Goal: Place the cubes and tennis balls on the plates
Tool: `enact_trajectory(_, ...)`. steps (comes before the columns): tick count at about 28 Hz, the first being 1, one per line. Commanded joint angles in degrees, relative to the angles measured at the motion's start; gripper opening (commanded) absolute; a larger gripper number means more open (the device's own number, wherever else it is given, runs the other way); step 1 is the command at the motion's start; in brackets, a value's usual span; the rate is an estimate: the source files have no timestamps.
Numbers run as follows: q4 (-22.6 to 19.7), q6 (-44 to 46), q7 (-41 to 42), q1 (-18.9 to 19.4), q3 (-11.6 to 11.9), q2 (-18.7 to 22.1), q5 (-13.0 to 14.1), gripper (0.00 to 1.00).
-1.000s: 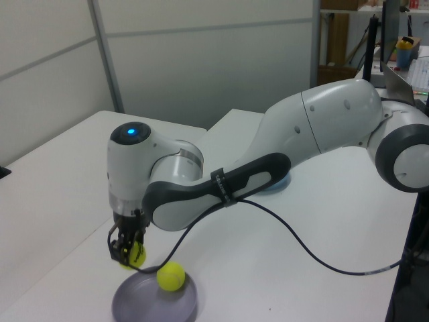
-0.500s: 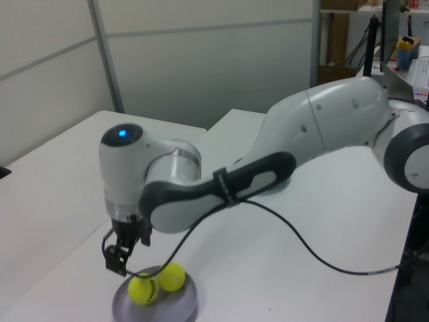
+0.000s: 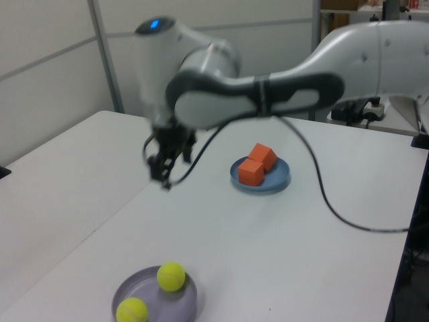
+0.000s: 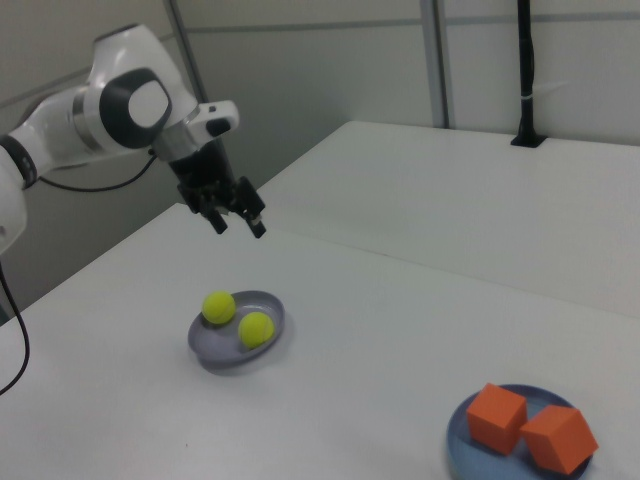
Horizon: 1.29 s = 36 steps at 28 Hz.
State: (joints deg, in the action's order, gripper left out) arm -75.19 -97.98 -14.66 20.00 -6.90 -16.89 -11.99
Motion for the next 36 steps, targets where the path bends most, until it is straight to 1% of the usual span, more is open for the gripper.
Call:
enact_trajectory(1, -2.06, 6.73, 6.38, -0.66, 6.62, 6.77, 3.99, 1.0)
enact_trajectory(5, -2.06, 10.52, 8.76, -1.97, 8.92, 9.24, 5.31, 1.0)
enact_trajectory(6, -2.06, 11.83, 11.03, -3.46, 9.53, 10.64, 5.92, 1.0)
enact_trajectory(8, -2.15, 13.16, 13.68, -5.48, 9.71, 11.79, 7.06, 1.0)
enact_trajectory(10, -2.15, 14.57, 15.44, -8.29, 9.71, 12.32, 10.22, 1.0)
enact_trajectory(11, -2.24, 15.35, 16.15, -11.0, 9.62, 12.58, 13.02, 1.0)
enact_trajectory(12, -2.15, 15.45, 15.98, -11.99, 9.54, 12.58, 13.66, 1.0)
enact_trajectory(19, -2.24, 15.45, 14.66, -13.05, 9.62, 12.67, 12.26, 1.0)
enact_trajectory(22, -2.15, 15.45, 14.66, -14.98, 9.54, 13.64, 12.79, 1.0)
enact_trajectory(28, -2.06, 15.71, 14.31, -15.6, 9.71, 13.37, 12.0, 1.0)
enact_trajectory(33, -2.06, 16.41, 14.4, -19.72, 8.66, 14.51, 12.26, 1.0)
enact_trajectory(36, -2.06, 16.86, 14.22, -20.0, 8.83, 15.13, 12.52, 1.0)
